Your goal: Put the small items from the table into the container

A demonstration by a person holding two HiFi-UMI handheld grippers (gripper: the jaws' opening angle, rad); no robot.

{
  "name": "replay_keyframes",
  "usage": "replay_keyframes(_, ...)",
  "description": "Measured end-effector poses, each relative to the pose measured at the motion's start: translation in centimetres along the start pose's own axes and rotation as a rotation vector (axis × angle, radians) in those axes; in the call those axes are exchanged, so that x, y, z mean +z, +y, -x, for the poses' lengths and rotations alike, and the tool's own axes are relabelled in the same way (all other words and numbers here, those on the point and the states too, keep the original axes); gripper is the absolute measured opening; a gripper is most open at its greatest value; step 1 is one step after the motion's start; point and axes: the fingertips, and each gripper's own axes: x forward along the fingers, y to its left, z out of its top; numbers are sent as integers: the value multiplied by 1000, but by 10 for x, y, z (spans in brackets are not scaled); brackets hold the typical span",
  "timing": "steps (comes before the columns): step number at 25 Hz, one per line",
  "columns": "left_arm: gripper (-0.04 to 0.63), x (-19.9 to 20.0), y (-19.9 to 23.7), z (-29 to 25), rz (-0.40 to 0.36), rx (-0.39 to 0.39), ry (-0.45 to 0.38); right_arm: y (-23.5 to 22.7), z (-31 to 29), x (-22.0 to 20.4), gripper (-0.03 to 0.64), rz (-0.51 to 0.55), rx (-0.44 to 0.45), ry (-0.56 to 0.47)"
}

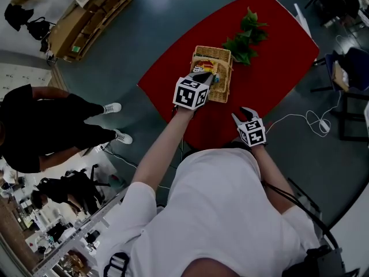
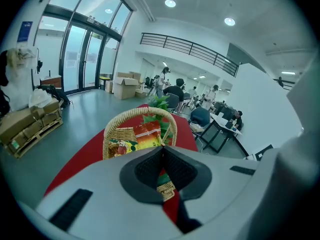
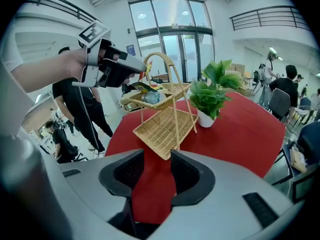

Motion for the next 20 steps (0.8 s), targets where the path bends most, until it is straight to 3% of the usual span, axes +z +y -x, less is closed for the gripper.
replay_keyframes(12, 14, 3, 17, -8, 1, 36, -18, -6, -6, 4, 173, -8, -1, 9)
replay_keyframes(15, 88, 3, 16, -11, 9, 21, -16, -6, -7, 3, 173, -8, 4, 10)
replay_keyframes(20, 94, 2, 16, -6, 8, 27, -20, -3, -7, 2, 173, -2, 7, 12)
